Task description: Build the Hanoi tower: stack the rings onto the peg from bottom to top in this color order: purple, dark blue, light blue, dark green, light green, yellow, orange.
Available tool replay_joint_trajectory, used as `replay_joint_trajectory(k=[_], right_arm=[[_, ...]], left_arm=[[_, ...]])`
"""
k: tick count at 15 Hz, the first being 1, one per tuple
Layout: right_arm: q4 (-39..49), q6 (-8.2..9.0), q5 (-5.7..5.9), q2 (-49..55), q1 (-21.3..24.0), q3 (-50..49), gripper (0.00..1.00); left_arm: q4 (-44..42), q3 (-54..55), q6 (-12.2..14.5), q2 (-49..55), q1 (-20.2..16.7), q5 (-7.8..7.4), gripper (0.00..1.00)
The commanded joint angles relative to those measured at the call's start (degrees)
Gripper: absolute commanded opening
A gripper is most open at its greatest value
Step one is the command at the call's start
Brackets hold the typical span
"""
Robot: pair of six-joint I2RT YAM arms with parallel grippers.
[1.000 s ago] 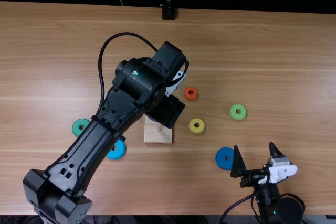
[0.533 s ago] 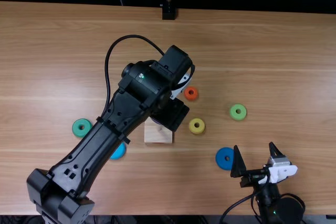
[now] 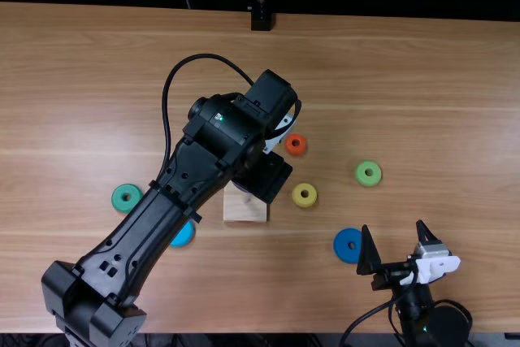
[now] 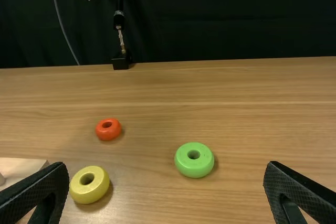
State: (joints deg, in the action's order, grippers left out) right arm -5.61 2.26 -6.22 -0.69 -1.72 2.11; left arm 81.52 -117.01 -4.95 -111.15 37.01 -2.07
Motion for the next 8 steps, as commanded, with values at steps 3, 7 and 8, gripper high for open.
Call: replay_joint_trajectory(k=[3,7,8], right_arm=[[0.06,0.06,-0.11,0.69,0.4,-1.23,1.0],[-0.05,0.06,-0.11,0.69,0.4,-1.23,1.0],[0.06,0.06,-0.11,0.69,0.4,-1.23,1.0]], left_arm=[[0.12,-0.32,-0.53,-1.26,-1.24,-0.36,0.0],[0.12,-0.15,-0.53,-1.26,-2.74,-0.47,0.0],[0.12,-0.15,-0.53,-1.26,-2.91,-0.47,0.0]])
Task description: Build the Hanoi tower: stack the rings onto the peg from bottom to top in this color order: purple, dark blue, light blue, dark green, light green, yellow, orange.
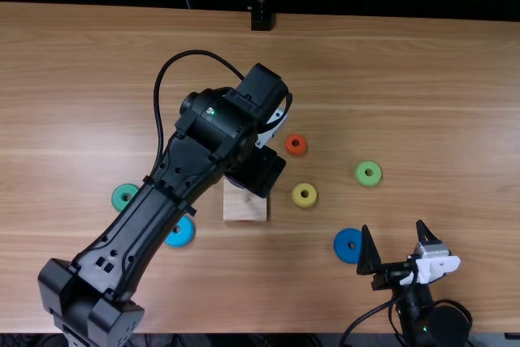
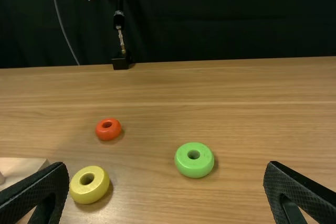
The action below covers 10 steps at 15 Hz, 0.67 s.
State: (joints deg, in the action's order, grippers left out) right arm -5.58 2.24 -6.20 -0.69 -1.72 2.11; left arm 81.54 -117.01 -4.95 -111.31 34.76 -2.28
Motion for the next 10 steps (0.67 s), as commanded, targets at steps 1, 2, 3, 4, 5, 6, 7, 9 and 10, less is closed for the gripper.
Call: replay_joint_trajectory(k=[1,2,3,4,5,6,7,9,10], right_arm=[[-0.07,0.08,-0.13,0.69,0.4,-1.23,1.0],[0.04,0.08,-0.13,0.69,0.4,-1.23,1.0],[-0.07,0.08,-0.13,0.69,0.4,-1.23,1.0],[0.04,0.08,-0.13,0.69,0.4,-1.23,1.0],[-0.07,0.08,-0.13,0.69,0.4,-1.23,1.0],[-0.07,0.08,-0.13,0.69,0.4,-1.14,1.0],[0.04,0.08,-0.13,0.69,0.4,-1.23,1.0],[0.04,0.08,-0.13,0.69,0.4,-1.23,1.0],[0.04,0.08,-0.13,0.69,0.4,-1.23,1.0]], left_arm=[[0.1,-0.06,-0.53,-1.11,-0.66,-0.25,0.0],[0.1,0.03,-0.53,-1.11,-0.66,-0.25,0.0],[0.1,0.47,-0.53,-1.02,-0.57,-0.35,0.0],[-0.01,1.0,-0.53,-0.93,-0.57,-0.88,0.0],[0.1,1.08,-0.53,-0.93,-0.22,-1.09,0.0],[0.1,1.08,-0.53,-0.93,-0.13,-1.09,0.23],[0.2,1.08,-0.53,-1.02,-0.13,-1.09,0.55],[0.83,1.26,-0.74,-0.93,-0.49,-1.2,1.0],[1.04,2.05,-0.74,-0.93,-0.57,-1.3,1.0]])
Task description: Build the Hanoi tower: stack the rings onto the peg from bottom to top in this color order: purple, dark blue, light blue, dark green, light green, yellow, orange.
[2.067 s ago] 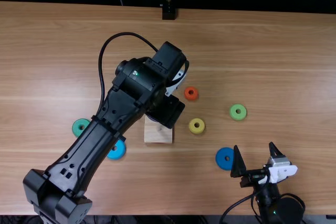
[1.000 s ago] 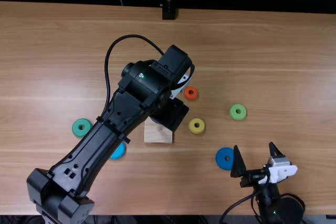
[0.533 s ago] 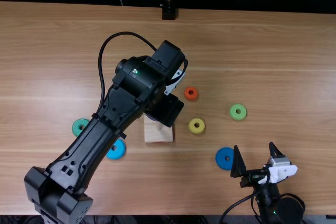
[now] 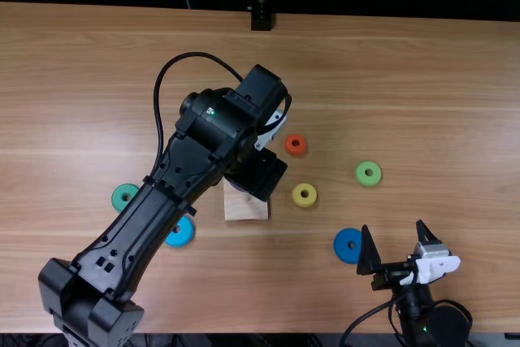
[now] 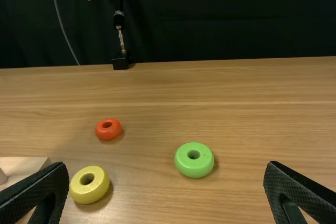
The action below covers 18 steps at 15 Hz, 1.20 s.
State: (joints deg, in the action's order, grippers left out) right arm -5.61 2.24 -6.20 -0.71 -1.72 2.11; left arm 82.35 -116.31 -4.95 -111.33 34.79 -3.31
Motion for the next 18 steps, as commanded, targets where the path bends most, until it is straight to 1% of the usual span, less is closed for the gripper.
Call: replay_joint_trajectory(k=[1,2,4,8,9,10,11,12,13,14,16,17,18], right_arm=[[0.06,0.08,-0.13,0.71,0.4,-1.23,1.0],[-0.05,0.08,-0.13,0.71,0.4,-1.23,1.0],[0.06,0.08,-0.13,0.71,0.4,-1.23,1.0],[-0.05,0.08,-0.13,0.71,0.4,-1.23,1.0],[0.06,0.08,-0.13,0.71,0.4,-1.23,1.0],[0.06,0.08,-0.13,0.71,0.4,-1.14,1.0],[0.06,0.08,-0.13,0.71,0.4,-1.23,1.0],[0.06,0.08,-0.13,0.71,0.4,-1.23,1.0],[0.06,0.08,-0.13,0.71,0.4,-1.23,1.0],[-0.05,0.08,-0.13,0.71,0.4,-1.23,1.0],[-0.05,0.08,-0.13,0.71,0.4,-1.23,1.0],[0.06,0.08,-0.13,0.71,0.31,-1.23,1.0],[0.06,0.08,-0.13,0.71,0.4,-1.23,1.0]], left_arm=[[0.13,2.05,-0.74,-0.82,-0.68,-0.27,1.0],[0.13,2.49,-0.64,-0.73,-0.68,-0.17,1.0],[0.13,2.93,-0.53,-0.64,-0.77,0.67,1.0],[-0.92,2.58,-0.22,0.06,-1.47,0.89,1.0],[-2.08,2.41,-0.22,2.08,-2.35,0.89,1.0],[-4.4,2.41,-0.43,4.54,-4.02,0.89,1.0],[-8.41,2.67,-0.43,6.74,-6.05,0.99,1.0],[-12.42,2.93,-0.43,9.38,-7.8,1.52,1.0],[-15.69,3.72,-0.43,13.42,-10.0,4.26,1.0],[-17.38,6.1,-0.43,16.85,-11.41,8.48,1.0],[-21.07,12.86,-0.43,24.67,-11.85,17.76,1.0],[-23.81,17.35,-0.43,29.06,-11.93,22.82,1.0],[-26.97,22.53,-0.43,33.63,-11.93,28.62,1.0]])
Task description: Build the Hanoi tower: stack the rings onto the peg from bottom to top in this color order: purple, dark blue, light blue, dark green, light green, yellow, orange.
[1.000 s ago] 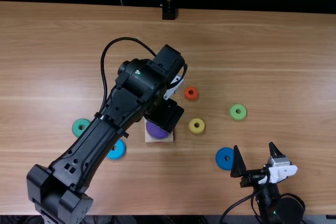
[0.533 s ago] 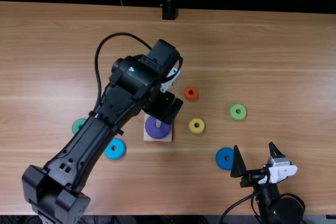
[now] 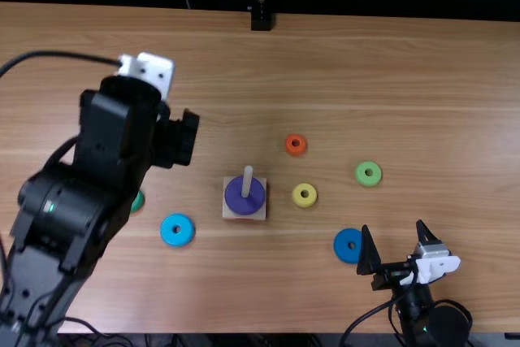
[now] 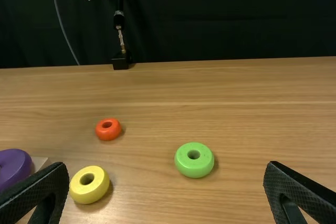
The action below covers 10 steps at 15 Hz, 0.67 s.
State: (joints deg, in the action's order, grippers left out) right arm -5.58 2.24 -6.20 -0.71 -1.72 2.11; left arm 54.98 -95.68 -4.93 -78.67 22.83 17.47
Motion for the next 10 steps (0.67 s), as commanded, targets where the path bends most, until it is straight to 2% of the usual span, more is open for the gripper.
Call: replay_joint_trajectory(k=[1,2,3,4,5,7,8,9,10], right_arm=[[0.04,0.08,-0.13,0.71,0.4,-1.23,1.0],[0.04,0.08,-0.13,0.71,0.4,-1.23,1.0],[0.04,0.08,-0.13,0.71,0.31,-1.23,1.0],[0.04,0.08,-0.13,0.71,0.4,-1.23,1.0],[-0.07,0.08,-0.13,0.71,0.31,-1.23,1.0],[-0.07,0.08,-0.13,0.71,0.4,-1.23,1.0],[-0.07,0.08,-0.13,0.71,0.4,-1.23,1.0],[0.04,0.08,-0.13,0.71,0.4,-1.23,1.0],[-0.07,0.08,-0.13,0.71,0.4,-1.23,1.0]], left_arm=[[-2.56,7.0,-0.45,5.29,0.02,13.32,1.0],[-6.04,12.89,-0.77,9.59,-0.24,16.49,1.0],[-13.43,19.13,-0.66,13.9,-1.91,15.85,1.0],[-23.66,24.84,-0.56,17.77,-4.02,13.22,1.0],[-32.73,31.52,-0.66,21.72,-6.04,8.47,1.0],[-44.22,41.71,-0.77,29.37,-12.46,-4.82,1.0],[-46.97,45.76,-0.77,32.44,-15.8,-10.09,1.0],[-47.49,49.8,-0.66,35.78,-17.91,-13.89,1.0],[-47.18,54.02,-0.66,40.09,-18.96,-16.1,1.0]])
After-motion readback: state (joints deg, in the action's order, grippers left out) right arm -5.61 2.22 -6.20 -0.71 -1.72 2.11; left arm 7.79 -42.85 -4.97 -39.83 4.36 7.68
